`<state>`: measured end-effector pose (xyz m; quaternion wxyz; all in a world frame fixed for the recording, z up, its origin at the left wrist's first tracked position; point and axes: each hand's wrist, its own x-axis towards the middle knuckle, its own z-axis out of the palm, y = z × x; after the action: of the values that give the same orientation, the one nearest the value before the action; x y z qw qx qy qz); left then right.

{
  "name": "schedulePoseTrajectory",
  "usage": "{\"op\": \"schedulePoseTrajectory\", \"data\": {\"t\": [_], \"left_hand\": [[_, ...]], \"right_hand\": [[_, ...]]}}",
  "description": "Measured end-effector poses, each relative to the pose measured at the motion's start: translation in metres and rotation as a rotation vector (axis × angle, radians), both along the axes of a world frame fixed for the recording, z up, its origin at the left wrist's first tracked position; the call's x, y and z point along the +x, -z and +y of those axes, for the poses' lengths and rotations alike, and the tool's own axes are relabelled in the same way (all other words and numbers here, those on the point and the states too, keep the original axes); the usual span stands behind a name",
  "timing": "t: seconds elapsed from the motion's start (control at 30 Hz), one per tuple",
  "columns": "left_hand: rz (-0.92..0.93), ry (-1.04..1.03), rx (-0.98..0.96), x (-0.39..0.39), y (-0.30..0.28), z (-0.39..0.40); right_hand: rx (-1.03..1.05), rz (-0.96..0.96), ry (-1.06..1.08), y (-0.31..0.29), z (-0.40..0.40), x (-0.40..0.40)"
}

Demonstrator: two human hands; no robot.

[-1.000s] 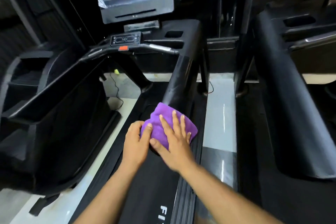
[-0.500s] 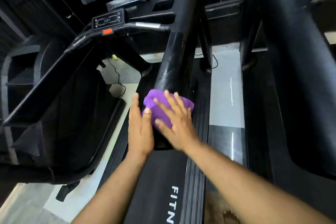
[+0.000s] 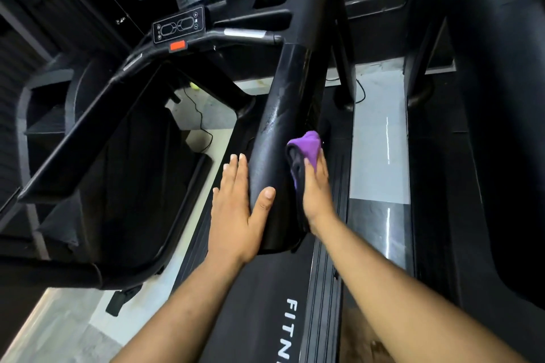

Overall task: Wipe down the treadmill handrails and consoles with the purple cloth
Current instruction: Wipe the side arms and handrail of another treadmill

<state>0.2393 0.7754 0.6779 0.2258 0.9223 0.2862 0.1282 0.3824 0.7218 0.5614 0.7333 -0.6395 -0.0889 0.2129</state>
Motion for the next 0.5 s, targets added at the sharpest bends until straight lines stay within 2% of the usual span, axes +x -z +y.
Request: {"op": "schedulePoseTrajectory", "data": {"t": [0.03,0.1,0.23,0.33,0.43,0.5], "left_hand": [[0.002,-0.002,0.002,0.000,0.000,-0.001],[-0.009,-0.003,-0.003,-0.001,0.000,-0.002],[-0.062,-0.005,-0.035,-0.001,0.001,0.000],[-0.054,-0.005,-0.027,0.000,0.002,0.000],[-0.014,-0.015,0.023,0.001,0.001,-0.001],[-0.018,-0.025,0.053,0.000,0.001,-0.002]], "right_hand": [[0.005,0.071,0.016,-0.002,0.004,0.010],[-0.050,0.000,0.005,-0.012,-0.002,-0.008],[-0.145,-0.463,-0.134,-0.039,-0.029,-0.059],[-0.353,-0.731,-0.246,-0.053,-0.013,-0.003],[-0.480,-0.736,-0.307,-0.079,0.012,0.046],[-0.521,-0.705,-0.298,-0.086,0.017,0.042]]}}
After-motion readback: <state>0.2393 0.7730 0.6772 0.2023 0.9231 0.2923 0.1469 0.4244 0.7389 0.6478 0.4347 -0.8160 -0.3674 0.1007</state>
